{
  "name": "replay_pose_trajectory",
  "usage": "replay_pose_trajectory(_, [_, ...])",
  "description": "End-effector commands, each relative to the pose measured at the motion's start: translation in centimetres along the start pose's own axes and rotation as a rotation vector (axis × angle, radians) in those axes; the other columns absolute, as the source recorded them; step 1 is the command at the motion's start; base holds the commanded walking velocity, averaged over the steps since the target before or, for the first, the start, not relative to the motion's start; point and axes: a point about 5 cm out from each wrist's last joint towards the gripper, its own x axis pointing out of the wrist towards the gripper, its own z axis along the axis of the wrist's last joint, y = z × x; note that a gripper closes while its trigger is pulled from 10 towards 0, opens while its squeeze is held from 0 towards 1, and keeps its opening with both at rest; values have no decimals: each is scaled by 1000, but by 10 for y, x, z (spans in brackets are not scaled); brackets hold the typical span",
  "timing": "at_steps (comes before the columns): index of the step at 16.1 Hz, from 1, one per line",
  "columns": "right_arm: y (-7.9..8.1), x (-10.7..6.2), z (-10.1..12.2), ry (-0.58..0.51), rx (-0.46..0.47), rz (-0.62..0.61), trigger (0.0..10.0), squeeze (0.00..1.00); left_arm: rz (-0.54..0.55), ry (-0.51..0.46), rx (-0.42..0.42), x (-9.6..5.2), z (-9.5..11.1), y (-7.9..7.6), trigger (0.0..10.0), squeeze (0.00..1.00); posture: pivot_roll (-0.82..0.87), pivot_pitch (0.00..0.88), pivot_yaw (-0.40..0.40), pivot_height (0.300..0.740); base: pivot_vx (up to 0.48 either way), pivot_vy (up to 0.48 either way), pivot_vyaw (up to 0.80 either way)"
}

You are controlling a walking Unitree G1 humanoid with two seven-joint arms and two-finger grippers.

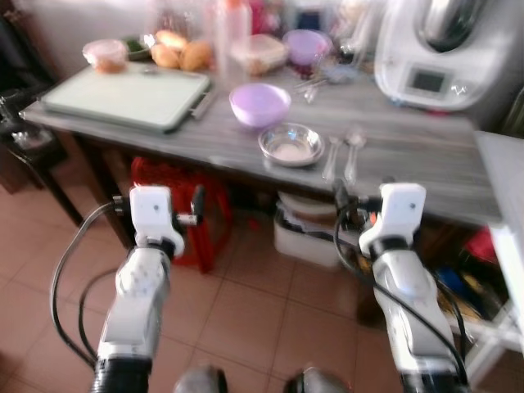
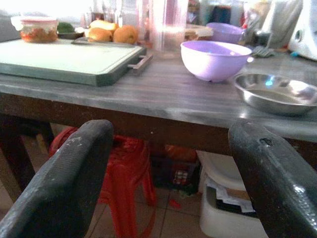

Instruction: Setting the table

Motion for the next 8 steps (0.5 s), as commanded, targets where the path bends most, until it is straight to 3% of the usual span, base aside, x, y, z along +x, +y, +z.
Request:
replay_pose_trajectory(1, [-11,2,-5,34,-1,-59,10000,0,-4,25,0,-3,-8,-2,10000,0,-38,0,16,740,-442,0,0])
replay_pose_trajectory(4, [-14,5,-5,24,-24,-67,10000,0,-29,27,-5,1,-8,-8,10000,0,-43,0,25,740,-444,0,0])
replay_pose_trajectory(8, [-12,14,0,-9,-60,-93,10000,0,-53,13,-15,5,-7,-9,10000,0,-57,0,47,740,0,0,0])
